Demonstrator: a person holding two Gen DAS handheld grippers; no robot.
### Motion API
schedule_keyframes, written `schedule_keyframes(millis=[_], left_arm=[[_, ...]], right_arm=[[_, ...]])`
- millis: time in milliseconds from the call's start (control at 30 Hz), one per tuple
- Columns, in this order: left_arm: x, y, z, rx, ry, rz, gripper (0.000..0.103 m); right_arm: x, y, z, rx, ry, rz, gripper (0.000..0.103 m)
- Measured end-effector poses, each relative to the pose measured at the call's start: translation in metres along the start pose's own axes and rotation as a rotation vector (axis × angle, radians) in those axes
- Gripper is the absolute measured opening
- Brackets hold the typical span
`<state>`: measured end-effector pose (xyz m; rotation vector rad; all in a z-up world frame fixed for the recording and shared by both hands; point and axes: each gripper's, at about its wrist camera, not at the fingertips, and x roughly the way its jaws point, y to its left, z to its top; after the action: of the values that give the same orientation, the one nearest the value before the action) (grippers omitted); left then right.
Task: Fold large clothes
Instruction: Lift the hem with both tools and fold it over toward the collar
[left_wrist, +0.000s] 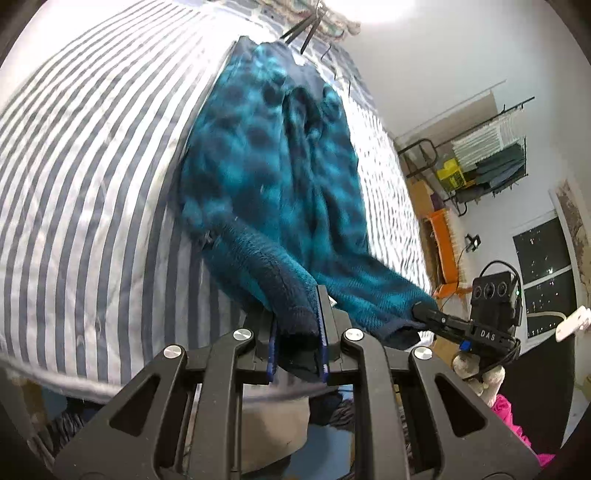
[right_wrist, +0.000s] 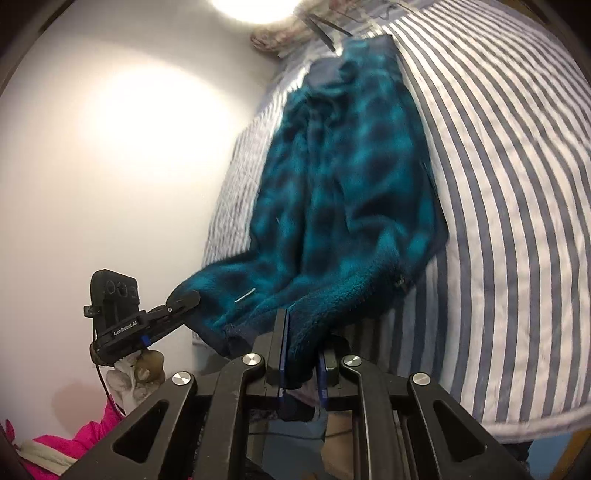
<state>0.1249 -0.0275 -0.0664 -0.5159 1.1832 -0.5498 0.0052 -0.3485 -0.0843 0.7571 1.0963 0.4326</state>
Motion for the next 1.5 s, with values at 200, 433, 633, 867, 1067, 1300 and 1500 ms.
schedule_keyframes(millis=[200,433,633,867,1067,1300,1500], left_arm=[[0.003,-0.014,0.054,-0.006,-0.049,0.000,0.015],[0.028,-0.012,0.120,-0.054,-0.081,0.029,0.015],[0.069,0.011,0.163,-0.122,-0.073,0.091,0.015],[0.121,0.031,0.187,-0.143,-0.028,0.163,0.015],[0.139,0.036,0.193,-0.135,-0.005,0.175,0.015],[0.117,0.037,0.208,-0.171,0.001,0.065,0.039],[0.077,0.037,0.222,-0.122,-0.113,0.051,0.056]], right_arm=[[0.001,0.015,0.054,-0.043,-0.041,-0.041,0.010],[0.016,-0.003,0.117,0.024,-0.095,-0.075,0.010],[0.054,-0.030,0.164,0.061,-0.083,-0.126,0.010],[0.090,-0.056,0.188,0.093,-0.038,-0.173,0.010],[0.096,-0.072,0.197,0.136,-0.015,-0.117,0.014],[0.057,-0.076,0.195,0.133,-0.058,0.054,0.027],[0.023,-0.095,0.195,0.168,-0.163,0.088,0.062]])
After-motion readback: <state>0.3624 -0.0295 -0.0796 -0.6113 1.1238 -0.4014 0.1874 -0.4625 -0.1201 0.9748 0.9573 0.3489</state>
